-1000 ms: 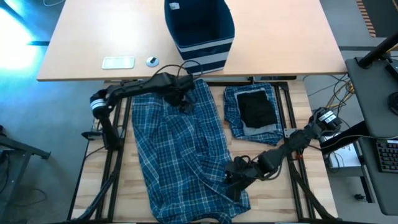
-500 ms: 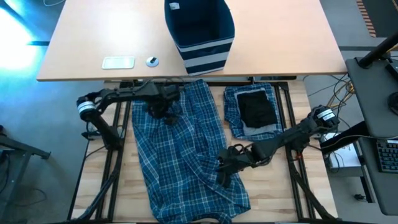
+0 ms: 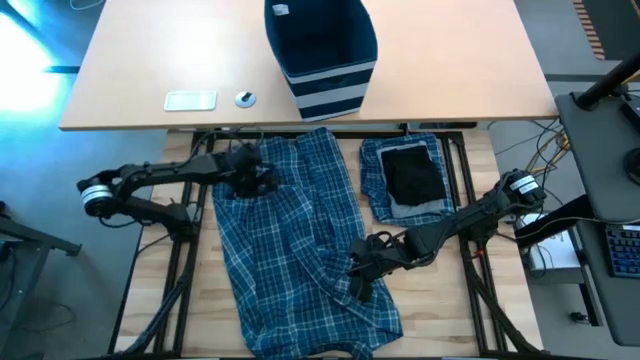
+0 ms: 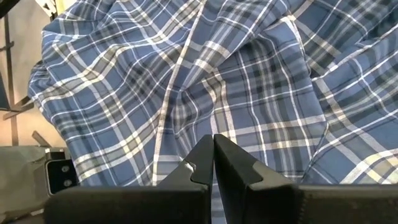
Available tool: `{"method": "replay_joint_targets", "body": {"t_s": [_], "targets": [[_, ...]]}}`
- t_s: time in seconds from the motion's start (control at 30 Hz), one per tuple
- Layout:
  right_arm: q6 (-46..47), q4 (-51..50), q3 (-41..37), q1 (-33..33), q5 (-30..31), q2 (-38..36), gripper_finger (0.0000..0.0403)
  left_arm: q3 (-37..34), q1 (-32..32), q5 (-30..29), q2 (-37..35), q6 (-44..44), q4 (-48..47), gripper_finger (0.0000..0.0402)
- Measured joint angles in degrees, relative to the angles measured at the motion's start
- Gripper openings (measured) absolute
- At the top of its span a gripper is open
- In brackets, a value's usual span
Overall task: Fold Laundry from Bin
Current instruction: Fold the blue patterned long sleeve
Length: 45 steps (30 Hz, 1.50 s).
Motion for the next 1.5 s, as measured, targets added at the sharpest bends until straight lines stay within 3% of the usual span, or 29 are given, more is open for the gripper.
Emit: {"method": "replay_joint_targets", "body": {"t_s": [0.3, 0.5, 0.6, 0.77, 0.83, 1.07, 1.2, 1.4, 1.5], "targets": [[0.5, 0.1, 0.0, -0.1, 1.3, 0.0, 0.0009, -4.1, 2.9, 0.0, 6.3, -9.6, 18.0, 0.0284], [2.9, 0.2, 0.0, -0.1, 1.4, 0.0, 0.0009, -1.7, 3.1, 2.3, 13.6, -12.7, 18.4, 0.0262], [3.5, 0.5, 0.0, 0.0, 1.5, 0.0, 0.0009, 0.8, 2.9, 3.2, 15.4, -12.2, 19.0, 0.0211], [4.0, 0.5, 0.0, 0.1, 1.5, 0.0, 0.0009, 7.7, 1.3, 3.2, 15.0, -6.5, 19.5, 0.0054], [3.6, 0.5, 0.0, 0.1, 1.5, 0.0, 0.0009, 11.2, 0.3, 2.8, 14.7, -4.4, 19.5, 0.0015], [2.6, 0.2, 0.0, 0.1, 1.7, 0.0, 0.0009, 24.5, -9.9, 2.0, 12.8, 11.3, 19.7, 0.0003], [2.5, 0.0, 0.0, 0.0, 2.2, 0.0, 0.0009, 25.7, -14.5, -2.0, 11.9, 17.4, 16.7, 0.0002], [3.3, -0.1, 0.0, 0.0, 3.0, 0.0, 0.0009, 15.5, -5.3, -8.0, 13.4, 23.3, 15.7, 0.0001], [3.6, 0.0, 0.0, 0.0, 3.0, 0.0, 0.0009, 10.8, 1.5, -7.0, 14.7, 24.9, 19.3, 0.0008]]}}
